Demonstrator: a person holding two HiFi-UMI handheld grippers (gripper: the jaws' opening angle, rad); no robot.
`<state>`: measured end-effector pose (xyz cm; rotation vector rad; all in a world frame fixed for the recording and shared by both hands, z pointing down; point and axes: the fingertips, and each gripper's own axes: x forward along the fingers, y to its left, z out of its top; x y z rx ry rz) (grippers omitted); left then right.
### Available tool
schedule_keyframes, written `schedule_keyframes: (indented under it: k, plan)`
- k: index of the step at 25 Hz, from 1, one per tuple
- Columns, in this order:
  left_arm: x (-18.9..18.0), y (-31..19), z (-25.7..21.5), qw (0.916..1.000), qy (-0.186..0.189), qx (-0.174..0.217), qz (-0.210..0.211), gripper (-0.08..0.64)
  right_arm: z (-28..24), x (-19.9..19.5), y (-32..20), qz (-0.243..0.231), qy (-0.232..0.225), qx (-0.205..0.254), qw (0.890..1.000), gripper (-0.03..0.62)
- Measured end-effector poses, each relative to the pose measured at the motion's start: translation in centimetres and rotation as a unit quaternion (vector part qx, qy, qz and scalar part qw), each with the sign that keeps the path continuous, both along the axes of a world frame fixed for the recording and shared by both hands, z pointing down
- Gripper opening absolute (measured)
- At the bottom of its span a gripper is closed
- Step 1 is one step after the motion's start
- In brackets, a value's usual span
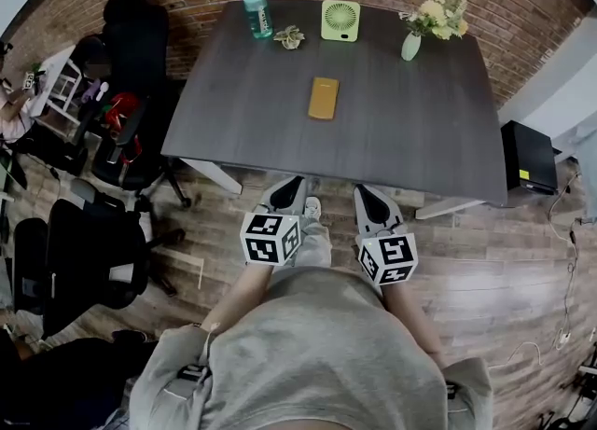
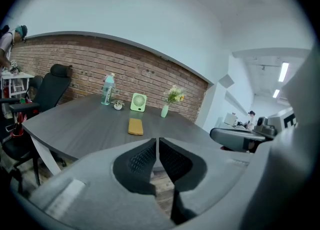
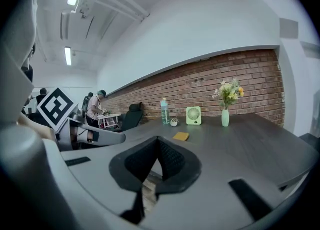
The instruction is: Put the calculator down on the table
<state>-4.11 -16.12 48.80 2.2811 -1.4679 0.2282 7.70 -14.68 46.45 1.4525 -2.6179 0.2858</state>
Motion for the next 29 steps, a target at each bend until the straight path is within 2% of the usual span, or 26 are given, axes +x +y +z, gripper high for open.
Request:
schedule_keyframes:
  k: [7, 15, 29]
  plan:
    - [-0.5, 0.3, -0.3, 1.0000, 0.004, 0.004, -0.002, 0.032, -0.3, -1.3, 0.6, -0.024, 0.021, 0.009, 0.999, 0.002]
    - [-0.6, 0.4, -0.3, 0.9999, 0.013, 0.003, -0.002, 0.032, -0.7, -2.1, 0.8, -0.035, 0.023, 0.015, 0.999, 0.002]
    - [-0.8, 0.0, 0.1, 0.9999, 0.016, 0.002, 0.001, 0.032, -0.1, -2.1, 0.0, -0.026, 0.019, 0.007, 0.999, 0.002]
